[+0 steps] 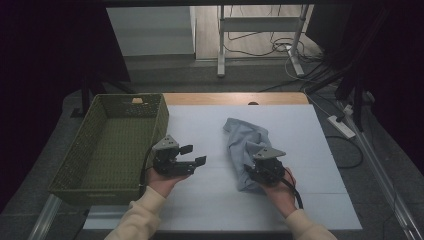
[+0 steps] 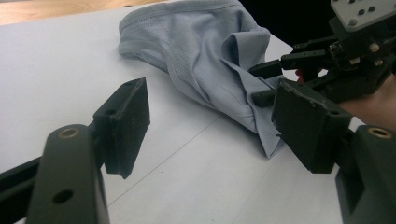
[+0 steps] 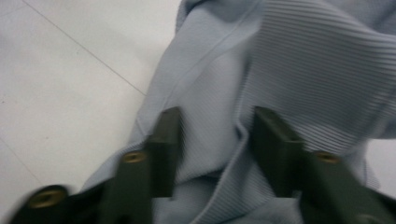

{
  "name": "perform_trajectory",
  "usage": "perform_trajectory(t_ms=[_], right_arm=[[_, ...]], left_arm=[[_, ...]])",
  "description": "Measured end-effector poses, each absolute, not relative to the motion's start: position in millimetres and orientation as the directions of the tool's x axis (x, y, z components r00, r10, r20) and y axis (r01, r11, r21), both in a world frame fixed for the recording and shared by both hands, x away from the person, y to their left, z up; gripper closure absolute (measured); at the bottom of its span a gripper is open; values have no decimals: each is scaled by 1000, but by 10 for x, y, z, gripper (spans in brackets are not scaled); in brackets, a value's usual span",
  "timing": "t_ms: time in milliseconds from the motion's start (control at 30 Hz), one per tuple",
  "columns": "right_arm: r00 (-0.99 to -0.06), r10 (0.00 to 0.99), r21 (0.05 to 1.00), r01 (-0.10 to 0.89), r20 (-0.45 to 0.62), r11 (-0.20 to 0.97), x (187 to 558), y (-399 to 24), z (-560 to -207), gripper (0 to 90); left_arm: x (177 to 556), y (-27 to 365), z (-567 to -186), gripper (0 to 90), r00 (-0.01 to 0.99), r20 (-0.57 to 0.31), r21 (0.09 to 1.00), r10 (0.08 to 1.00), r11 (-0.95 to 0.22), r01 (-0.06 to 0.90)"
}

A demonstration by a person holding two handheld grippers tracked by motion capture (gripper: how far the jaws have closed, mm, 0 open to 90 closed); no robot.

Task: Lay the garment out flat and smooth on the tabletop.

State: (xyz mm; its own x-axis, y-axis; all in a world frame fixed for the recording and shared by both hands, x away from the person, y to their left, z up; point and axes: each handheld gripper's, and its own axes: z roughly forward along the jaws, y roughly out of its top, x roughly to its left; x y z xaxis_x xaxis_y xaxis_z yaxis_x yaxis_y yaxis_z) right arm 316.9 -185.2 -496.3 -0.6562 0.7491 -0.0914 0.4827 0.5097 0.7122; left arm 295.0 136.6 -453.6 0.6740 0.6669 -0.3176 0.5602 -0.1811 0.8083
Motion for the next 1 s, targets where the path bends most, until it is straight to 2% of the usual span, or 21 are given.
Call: perform_trajectory(t_ms=[133, 233, 333, 667, 1000], right_arm=[[-671, 737, 716, 476, -79, 510, 3185, -1897, -4964, 788], [-683, 725, 716, 463, -87, 522, 3179, -1899, -4952, 828], [-692, 718, 723, 456, -80, 519, 3179, -1906, -4935, 838], [-726, 687, 827, 391, 8, 403, 3113, -1906, -4643, 845], [-787, 608, 900, 334, 101, 282, 3028, -1719, -4336, 848]], left_arm=[[2951, 1365, -4537, 281, 674, -318, 808, 667, -181, 561], [2951, 1364, -4539, 280, 673, -318, 807, 668, -182, 562], [2952, 1367, -4538, 281, 673, -317, 808, 668, -182, 561], [2961, 1384, -4539, 280, 666, -314, 808, 676, -178, 562], [2964, 1397, -4536, 280, 663, -314, 808, 679, -176, 562]])
